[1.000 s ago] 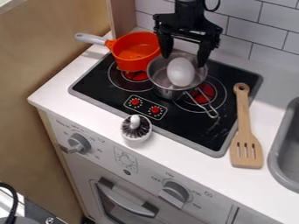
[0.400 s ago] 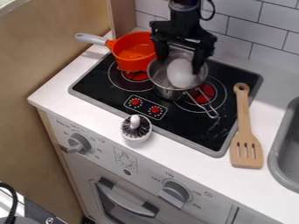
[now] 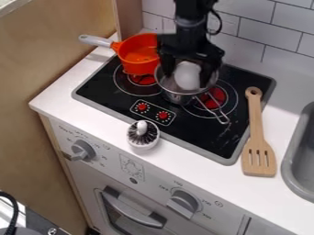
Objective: Pick up the egg from the silver pot at the and put on the red pot
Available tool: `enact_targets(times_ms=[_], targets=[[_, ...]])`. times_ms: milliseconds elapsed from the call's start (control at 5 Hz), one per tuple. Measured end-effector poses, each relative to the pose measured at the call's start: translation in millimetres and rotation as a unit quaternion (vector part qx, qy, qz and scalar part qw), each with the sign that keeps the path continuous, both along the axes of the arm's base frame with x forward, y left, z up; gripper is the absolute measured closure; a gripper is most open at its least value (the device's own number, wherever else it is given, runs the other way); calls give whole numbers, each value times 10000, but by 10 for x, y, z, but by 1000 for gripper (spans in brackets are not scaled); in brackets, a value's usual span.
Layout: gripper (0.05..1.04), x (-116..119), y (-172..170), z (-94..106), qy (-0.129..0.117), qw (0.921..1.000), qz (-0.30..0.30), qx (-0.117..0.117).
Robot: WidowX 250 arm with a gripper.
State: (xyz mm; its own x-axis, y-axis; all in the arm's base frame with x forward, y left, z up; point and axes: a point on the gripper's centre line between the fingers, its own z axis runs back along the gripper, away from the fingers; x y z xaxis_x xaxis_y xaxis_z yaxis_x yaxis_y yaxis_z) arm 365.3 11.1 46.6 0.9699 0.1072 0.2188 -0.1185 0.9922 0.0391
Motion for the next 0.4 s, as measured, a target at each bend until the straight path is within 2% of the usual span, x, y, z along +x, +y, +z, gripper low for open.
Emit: enact_targets(times_ms=[400], targets=[[82,-9,-57,-101,-212,9998,-10,-38]])
